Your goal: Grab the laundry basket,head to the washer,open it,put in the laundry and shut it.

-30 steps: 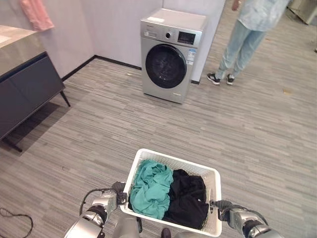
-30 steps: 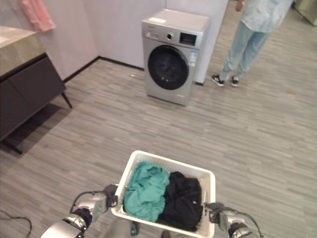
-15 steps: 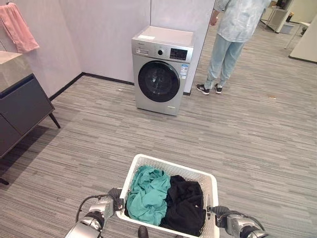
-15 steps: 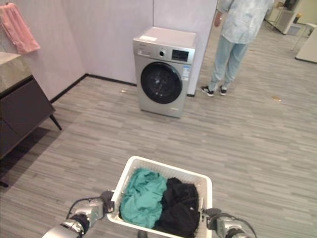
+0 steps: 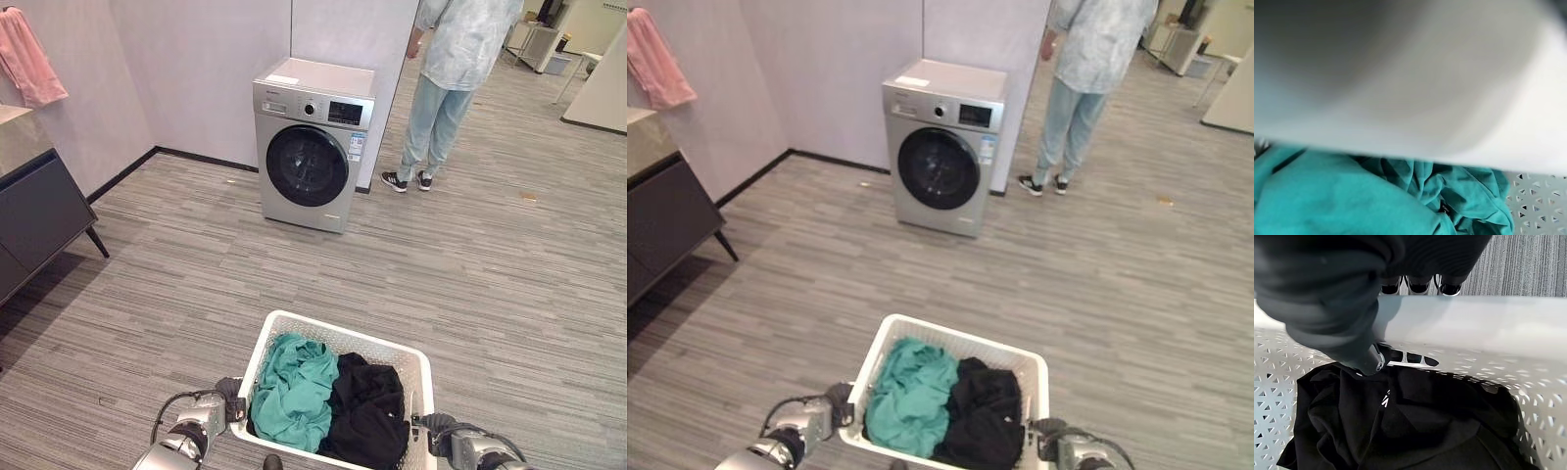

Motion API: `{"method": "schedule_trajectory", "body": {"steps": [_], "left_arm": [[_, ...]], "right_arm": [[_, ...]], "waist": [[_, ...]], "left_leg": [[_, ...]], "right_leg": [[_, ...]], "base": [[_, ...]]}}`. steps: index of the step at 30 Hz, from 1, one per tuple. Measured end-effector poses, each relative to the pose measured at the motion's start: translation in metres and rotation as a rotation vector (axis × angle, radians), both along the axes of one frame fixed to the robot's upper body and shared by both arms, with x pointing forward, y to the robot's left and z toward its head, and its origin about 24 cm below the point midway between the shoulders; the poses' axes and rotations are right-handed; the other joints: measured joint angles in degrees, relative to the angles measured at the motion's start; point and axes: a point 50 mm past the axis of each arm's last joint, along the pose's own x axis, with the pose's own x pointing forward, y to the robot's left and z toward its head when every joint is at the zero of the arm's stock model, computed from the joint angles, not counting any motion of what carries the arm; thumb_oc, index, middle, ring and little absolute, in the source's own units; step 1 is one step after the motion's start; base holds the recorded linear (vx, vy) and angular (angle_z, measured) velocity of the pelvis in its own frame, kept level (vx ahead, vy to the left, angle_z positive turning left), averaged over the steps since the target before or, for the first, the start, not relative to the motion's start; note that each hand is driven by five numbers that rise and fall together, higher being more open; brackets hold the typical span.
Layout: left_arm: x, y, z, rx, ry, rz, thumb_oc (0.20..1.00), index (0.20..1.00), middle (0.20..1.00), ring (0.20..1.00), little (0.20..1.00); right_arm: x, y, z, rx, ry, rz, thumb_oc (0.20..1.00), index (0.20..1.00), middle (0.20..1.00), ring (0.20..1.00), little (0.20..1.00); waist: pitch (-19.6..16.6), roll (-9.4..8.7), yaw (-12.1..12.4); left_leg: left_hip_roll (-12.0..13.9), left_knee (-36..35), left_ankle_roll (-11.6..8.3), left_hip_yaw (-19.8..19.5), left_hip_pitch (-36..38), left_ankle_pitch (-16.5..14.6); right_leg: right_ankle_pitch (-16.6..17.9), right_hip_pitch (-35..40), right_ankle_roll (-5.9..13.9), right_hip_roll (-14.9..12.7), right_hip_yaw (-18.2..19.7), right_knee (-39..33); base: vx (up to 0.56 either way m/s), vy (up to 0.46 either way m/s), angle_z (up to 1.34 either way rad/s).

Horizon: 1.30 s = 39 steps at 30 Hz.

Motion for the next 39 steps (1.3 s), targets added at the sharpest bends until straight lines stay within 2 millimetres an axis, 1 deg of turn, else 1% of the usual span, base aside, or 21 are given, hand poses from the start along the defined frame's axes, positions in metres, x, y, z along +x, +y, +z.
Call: {"method": "schedule_trajectory", "body": {"steps": [1, 2, 3, 5, 6, 7, 8, 9, 13, 16, 19, 23, 24, 26, 30, 31, 32, 33, 35, 37, 39], "left_arm": [[0.0, -0.001, 0.0, -0.002, -0.001, 0.0, 0.2, 0.2, 0.2, 0.2, 0.2], [-0.003, 0.006, -0.001, 0.057, 0.01, -0.035, 0.2, 0.2, 0.2, 0.2, 0.2], [-0.004, 0.007, -0.002, 0.102, 0.02, -0.078, 0.2, 0.2, 0.2, 0.2, 0.2], [-0.016, 0.012, -0.008, 0.148, 0.068, -0.118, 0.2, 0.2, 0.2, 0.2, 0.2], [-0.025, 0.018, -0.011, 0.17, 0.094, -0.132, 0.2, 0.2, 0.2, 0.2, 0.2], [-0.029, 0.02, -0.013, 0.183, 0.106, -0.142, 0.2, 0.2, 0.2, 0.2, 0.2], [-0.036, 0.024, -0.015, 0.191, 0.121, -0.142, 0.2, 0.2, 0.2, 0.2, 0.2], [-0.038, 0.024, -0.015, 0.192, 0.114, -0.141, 0.2, 0.2, 0.2, 0.2, 0.2], [-0.039, 0.025, -0.016, 0.192, 0.12, -0.143, 0.2, 0.2, 0.2, 0.2, 0.2], [-0.039, 0.029, -0.015, 0.199, 0.123, -0.149, 0.2, 0.2, 0.2, 0.2, 0.2], [-0.04, 0.032, -0.015, 0.201, 0.131, -0.148, 0.2, 0.2, 0.2, 0.2, 0.2], [-0.039, 0.04, -0.012, 0.215, 0.136, -0.137, 0.2, 0.2, 0.2, 0.2, 0.2], [-0.037, 0.044, -0.011, 0.221, 0.137, -0.131, 0.2, 0.2, 0.2, 0.2, 0.2], [-0.035, 0.049, -0.008, 0.225, 0.136, -0.114, 0.2, 0.2, 0.2, 0.2, 0.2], [-0.011, 0.06, 0.007, 0.213, 0.07, -0.046, 0.2, 0.2, 0.2, 0.2, 0.2], [-0.005, 0.061, 0.01, 0.214, 0.055, -0.038, 0.2, 0.2, 0.2, 0.2, 0.2], [0.009, 0.065, 0.019, 0.225, 0.019, -0.037, 0.2, 0.2, 0.2, 0.2, 0.2], [0.016, 0.066, 0.024, 0.233, 0.001, -0.042, 0.2, 0.2, 0.2, 0.2, 0.2], [0.038, 0.07, 0.04, 0.25, -0.06, -0.045, 0.2, 0.2, 0.2, 0.2, 0.2], [0.058, 0.072, 0.057, 0.252, -0.131, -0.035, 0.2, 0.2, 0.2, 0.2, 0.2], [0.075, 0.072, 0.072, 0.252, -0.189, -0.021, 0.2, 0.2, 0.2, 0.2, 0.2]], "right_arm": [[0.001, 0.0, 0.001, -0.001, -0.007, 0.0, 0.2, 0.2, 0.2, 0.2, 0.2], [0.0, 0.002, -0.001, -0.034, 0.006, 0.063, 0.2, 0.2, 0.2, 0.2, 0.2], [0.002, 0.003, -0.002, -0.064, 0.02, 0.105, 0.2, 0.2, 0.2, 0.2, 0.2], [-0.001, 0.006, -0.004, -0.075, 0.053, 0.139, 0.2, 0.2, 0.2, 0.2, 0.2], [-0.004, 0.008, -0.006, -0.062, 0.069, 0.151, 0.2, 0.2, 0.2, 0.2, 0.2], [-0.005, 0.01, -0.007, -0.056, 0.073, 0.152, 0.2, 0.2, 0.2, 0.2, 0.2], [-0.005, 0.013, -0.008, -0.047, 0.079, 0.153, 0.2, 0.2, 0.2, 0.2, 0.2], [-0.004, 0.015, -0.008, -0.043, 0.073, 0.154, 0.2, 0.2, 0.2, 0.2, 0.2], [-0.004, 0.018, -0.008, -0.046, 0.077, 0.182, 0.2, 0.2, 0.2, 0.2, 0.2], [-0.007, 0.018, -0.009, -0.041, 0.092, 0.19, 0.2, 0.2, 0.2, 0.2, 0.2], [-0.005, 0.02, -0.008, -0.046, 0.092, 0.211, 0.2, 0.2, 0.2, 0.2, 0.2], [0.01, 0.024, -0.004, -0.05, 0.063, 0.249, 0.2, 0.2, 0.2, 0.2, 0.2], [0.02, 0.028, 0.0, -0.055, 0.042, 0.275, 0.2, 0.2, 0.2, 0.2, 0.2], [0.032, 0.031, 0.005, -0.056, 0.012, 0.297, 0.2, 0.2, 0.2, 0.2, 0.2], [0.065, 0.042, 0.021, -0.043, -0.062, 0.315, 0.2, 0.2, 0.2, 0.2, 0.2], [0.07, 0.044, 0.024, -0.041, -0.077, 0.32, 0.2, 0.2, 0.2, 0.2, 0.2], [0.082, 0.047, 0.031, -0.036, -0.102, 0.316, 0.2, 0.2, 0.2, 0.2, 0.2], [0.086, 0.048, 0.034, -0.036, -0.115, 0.32, 0.2, 0.2, 0.2, 0.2, 0.2], [0.103, 0.053, 0.045, -0.029, -0.161, 0.319, 0.2, 0.2, 0.2, 0.2, 0.2], [0.115, 0.055, 0.054, -0.021, -0.201, 0.312, 0.2, 0.2, 0.2, 0.2, 0.2], [0.125, 0.057, 0.062, -0.021, -0.235, 0.322, 0.2, 0.2, 0.2, 0.2, 0.2]], "waist": [[0.42, 0.27, 0.01], [1.21, 0.14, 1.95], [1.5, -0.31, 2.92], [1.12, -0.91, 4.41], [0.46, -1.51, 5.8], [0.33, -1.58, 6.72], [0.29, -1.55, 8.2], [0.14, -1.5, 8.82], [-0.96, 0.42, 9.0], [-1.57, 0.87, 9.08], [-2.16, 0.73, 9.15], [-2.51, 0.54, 9.15], [-2.73, 0.57, 9.12], [-2.68, 0.64, 9.08], [-2.47, 0.74, 9.63], [-2.41, 0.68, 9.63], [-2.29, 0.56, 9.7], [-2.14, 0.5, 9.71], [-1.78, 0.18, 9.7], [-0.98, -0.11, 9.69], [-0.14, -0.31, 9.69]], "left_leg": [[0.07, -0.01, -0.33, -0.22, -0.46, 0.23], [0.07, 0.22, -0.44, -0.55, 0.79, 0.19], [0.07, 0.27, -0.48, -0.98, 2.35, 0.14], [-0.06, 0.23, -0.84, -2.9, 3.56, -0.17], [-0.05, 0.23, -1.08, -3.74, 3.58, -0.12], [0.03, 0.24, -1.22, -3.94, 3.53, -0.11], [0.09, 0.25, -1.37, -4.3, 3.47, -0.01], [-0.02, 0.25, -1.51, -5.01, 3.36, 0.1], [-0.22, 0.24, -1.57, -5.31, 3.4, 0.15], [-0.13, 0.23, -1.62, -5.57, 3.46, 0.19], [-0.07, 0.23, -1.7, -5.82, 3.38, 0.24], [-0.03, 0.25, -1.69, -5.82, 3.21, 0.24], [0.02, 0.24, -1.7, -5.81, 2.41, 0.24], [0.04, 0.27, -1.72, -5.75, 2.28, 0.29], [0.04, 0.25, -1.84, -5.6, 2.35, 0.37], [0.05, 0.25, -1.85, -5.56, 2.39, 0.38], [0.04, 0.26, -1.85, -5.5, 2.39, 0.38], [0.07, 0.25, -1.85, -5.5, 2.37, 0.38], [0.11, 0.25, -1.85, -5.32, 2.39, 0.38], [0.1, 0.25, -1.85, -5.22, 2.38, 0.37], [0.1, 0.26, -1.84, -5.18, 2.36, 0.38]], "right_leg": [[0.21, -0.15, -0.32, 0.12, -0.15, -0.45], [0.26, 1.1, -0.19, -0.17, -1.54, -0.96], [0.38, 2.76, 0.09, -0.17, -2.29, -0.98], [-0.89, 4.69, -0.29, -0.12, -4.04, -0.99], [-1.45, 5.05, -0.74, 0.02, -5.01, -0.99], [-1.53, 5.11, -0.83, 0.13, -5.23, -0.99], [-1.61, 5.14, -0.95, 0.22, -5.5, -0.98], [-1.63, 5.33, -0.99, 0.21, -6.21, -0.98], [-1.64, 5.59, -0.96, 0.09, -6.53, -0.98], [-1.64, 5.78, -0.97, 0.19, -6.76, -0.98], [-1.71, 5.78, -1.08, 0.3, -7.01, -0.98], [-1.71, 5.6, -1.11, 0.33, -7.0, -0.97], [-1.58, 4.79, -1.22, 0.37, -6.91, -0.98], [-1.41, 4.56, -1.24, 0.39, -6.75, -0.97], [-1.4, 4.56, -1.2, 0.35, -6.63, -0.96], [-1.4, 4.6, -1.19, 0.35, -6.62, -0.96], [-1.4, 4.57, -1.19, 0.35, -6.56, -0.96], [-1.37, 4.56, -1.16, 0.35, -6.56, -0.96], [-1.37, 4.51, -1.15, 0.35, -6.43, -0.95], [-1.35, 4.49, -1.06, 0.3, -6.38, -0.92], [-1.18, 4.46, -0.8, 0.29, -6.37, -0.89]], "base": [[0.01, -0.014, -0.07], [0.03, -0.038, -0.05], [0.03, -0.033, 0.15], [0.05, -0.043, 0.45], [0.04, -0.04, 0.36], [0.02, -0.028, 0.27], [0.02, -0.038, 0.21], [0.01, -0.025, 0.23], [0.02, -0.027, 0.07], [0.02, -0.022, 0.04], [0.01, -0.004, 0.02], [0.0, 0.0, 0.0], [0.0, 0.0, 0.0], [-0.01, 0.007, -0.04], [0.0, 0.004, -0.01], [0.0, 0.0, 0.0], [0.01, 0.035, -0.01], [0.0, 0.0, 0.0], [0.0, 0.039, -0.04], [0.0, 0.021, -0.02], [0.0, 0.0, 0.0]]}}
